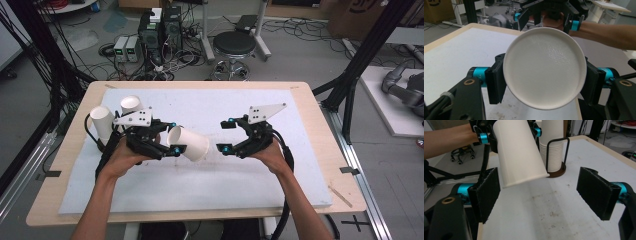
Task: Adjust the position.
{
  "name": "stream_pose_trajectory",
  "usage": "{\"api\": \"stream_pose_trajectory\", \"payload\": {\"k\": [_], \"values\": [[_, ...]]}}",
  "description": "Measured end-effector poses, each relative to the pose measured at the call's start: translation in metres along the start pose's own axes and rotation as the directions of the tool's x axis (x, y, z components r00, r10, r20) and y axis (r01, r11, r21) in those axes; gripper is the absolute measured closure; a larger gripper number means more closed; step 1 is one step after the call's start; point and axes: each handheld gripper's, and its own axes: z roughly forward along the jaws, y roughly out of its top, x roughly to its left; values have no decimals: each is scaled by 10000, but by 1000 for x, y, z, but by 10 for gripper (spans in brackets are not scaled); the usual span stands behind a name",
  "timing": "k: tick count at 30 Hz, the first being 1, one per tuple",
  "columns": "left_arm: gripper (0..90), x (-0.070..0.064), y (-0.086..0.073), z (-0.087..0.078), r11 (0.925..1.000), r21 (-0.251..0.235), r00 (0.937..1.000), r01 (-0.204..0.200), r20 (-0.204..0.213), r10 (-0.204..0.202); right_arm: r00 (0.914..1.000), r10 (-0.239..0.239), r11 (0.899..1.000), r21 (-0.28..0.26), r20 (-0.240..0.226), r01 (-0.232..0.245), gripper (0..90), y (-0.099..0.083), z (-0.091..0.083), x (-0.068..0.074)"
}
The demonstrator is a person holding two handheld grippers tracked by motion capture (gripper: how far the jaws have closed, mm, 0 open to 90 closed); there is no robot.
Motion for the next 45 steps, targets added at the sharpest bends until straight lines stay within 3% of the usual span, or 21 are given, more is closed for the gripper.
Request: {"api": "stream_pose_trajectory", "payload": {"k": [23,45], "values": [[333,-2,2,16,9990,-442,9982,103,588,-77,9910,-514,9985,-240,-1234,488,194,9,33,8],[333,-4,5,9,9964,-836,9961,151,878,-77,9860,-651,9979,-30,-1534,654,194,5,48,11]]}}
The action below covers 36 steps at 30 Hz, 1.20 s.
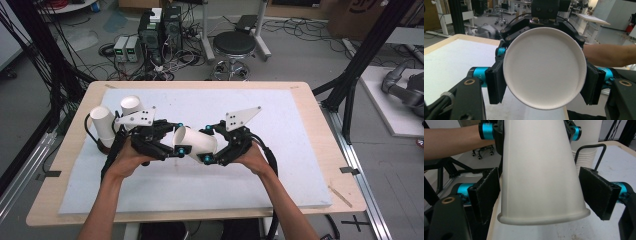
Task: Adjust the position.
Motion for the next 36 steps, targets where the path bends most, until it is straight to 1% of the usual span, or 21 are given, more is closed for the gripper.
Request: {"api": "stream_pose_trajectory", "payload": {"k": [3,9,10,11,14,16,18,24,27,36], "values": [[333,0,0,0,10000,9,10000,-10,21,10,10000,24,9999,118,-53,-24,194,-1,3,0],[333,-1,0,-1,10000,-41,10000,14,14,-14,9999,-107,9996,241,-109,110,194,-1,6,0],[333,0,1,-2,10000,-17,10000,-28,54,28,9999,-89,9996,258,-134,93,196,-1,6,-1],[333,0,1,-2,10000,-39,10000,0,34,0,9999,26,9997,263,-158,-22,198,-2,6,-1],[335,0,0,-3,10000,-69,10000,27,73,-26,9998,-25,9998,214,-204,29,212,-2,5,-2],[338,-1,0,-3,10000,-87,10000,38,57,-38,9997,63,9998,197,-255,-58,233,-2,4,-1],[341,0,0,-3,10000,-78,10000,-2,88,2,9996,72,9999,124,-257,-69,246,-2,3,-1],[342,0,0,-2,10000,-32,9999,3,103,-3,9997,-1,9999,126,-250,4,270,-2,1,-2],[346,1,0,-3,10000,-39,10000,-16,92,16,9996,81,9999,114,-261,-78,289,-2,0,-2],[344,0,0,-2,10000,-25,10000,-68,58,68,9996,108,9999,42,-275,-107,298,-2,-2,-2]]}}
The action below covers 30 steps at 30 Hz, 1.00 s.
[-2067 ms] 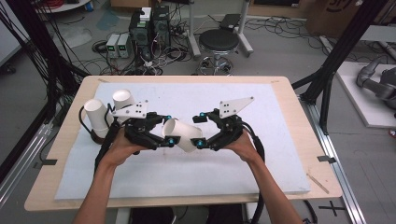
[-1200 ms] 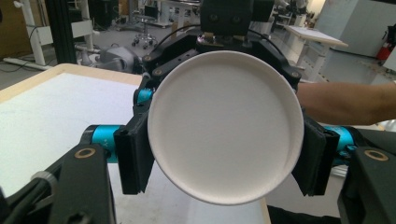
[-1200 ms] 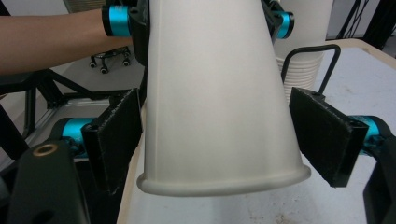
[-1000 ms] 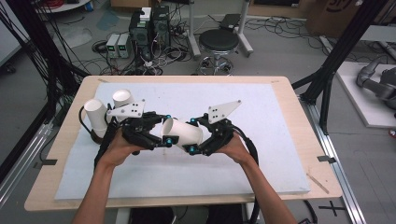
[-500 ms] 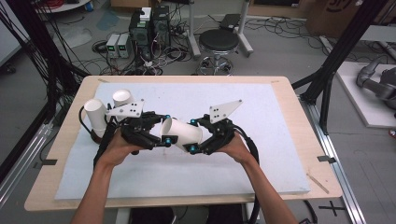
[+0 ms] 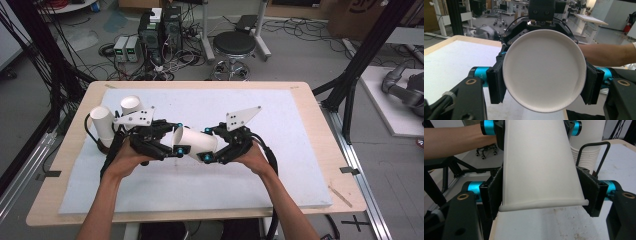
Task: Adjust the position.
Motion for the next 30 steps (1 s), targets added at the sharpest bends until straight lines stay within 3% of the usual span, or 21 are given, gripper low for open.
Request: {"api": "stream_pose_trajectory", "payload": {"k": [10,12,19,23,30], "values": [[337,-2,1,0,9998,75,9996,-201,-190,203,10000,67,10000,-59,-26,-67,310,-1,0,-1],[277,-2,0,0,9998,116,9991,-190,-371,194,9999,92,9999,-144,-115,-94,316,-1,-1,-1],[155,-2,-1,3,9995,263,9993,-148,-328,157,9998,129,9997,-202,-142,-132,326,-2,-1,-1],[58,-1,-2,2,9997,224,9990,95,-440,-85,9998,166,9997,-193,-144,-168,326,-2,-3,-1],[17,-1,-3,-1,9986,427,9985,300,-477,-280,9998,180,9995,-258,-75,-182,326,-2,-6,-1]]}}
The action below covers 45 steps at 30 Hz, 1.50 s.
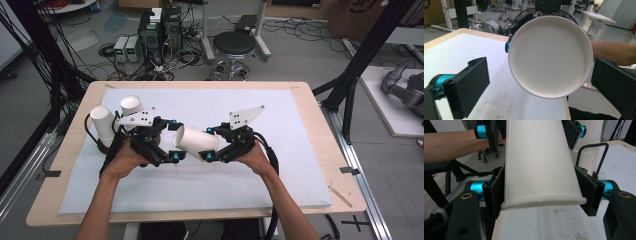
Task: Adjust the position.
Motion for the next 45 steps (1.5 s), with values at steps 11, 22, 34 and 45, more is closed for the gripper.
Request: {"api": "stream_pose_trajectory", "payload": {"k": [11,22,34,45], "values": [[17,-4,3,-9,9945,1032,9990,-185,-375,225,10000,54,10000,6,12,-54,326,0,-4,0],[17,-7,15,-14,9723,2295,9971,-433,-503,563,9999,67,9994,330,148,-72,326,5,-12,1],[18,-6,21,-8,9224,3808,9947,-651,-490,905,9991,-137,9903,1389,391,81,326,13,-17,2],[22,-7,27,1,8419,5367,9959,-568,-286,854,9984,-375,9582,2852,421,240,325,22,-6,2]]}}
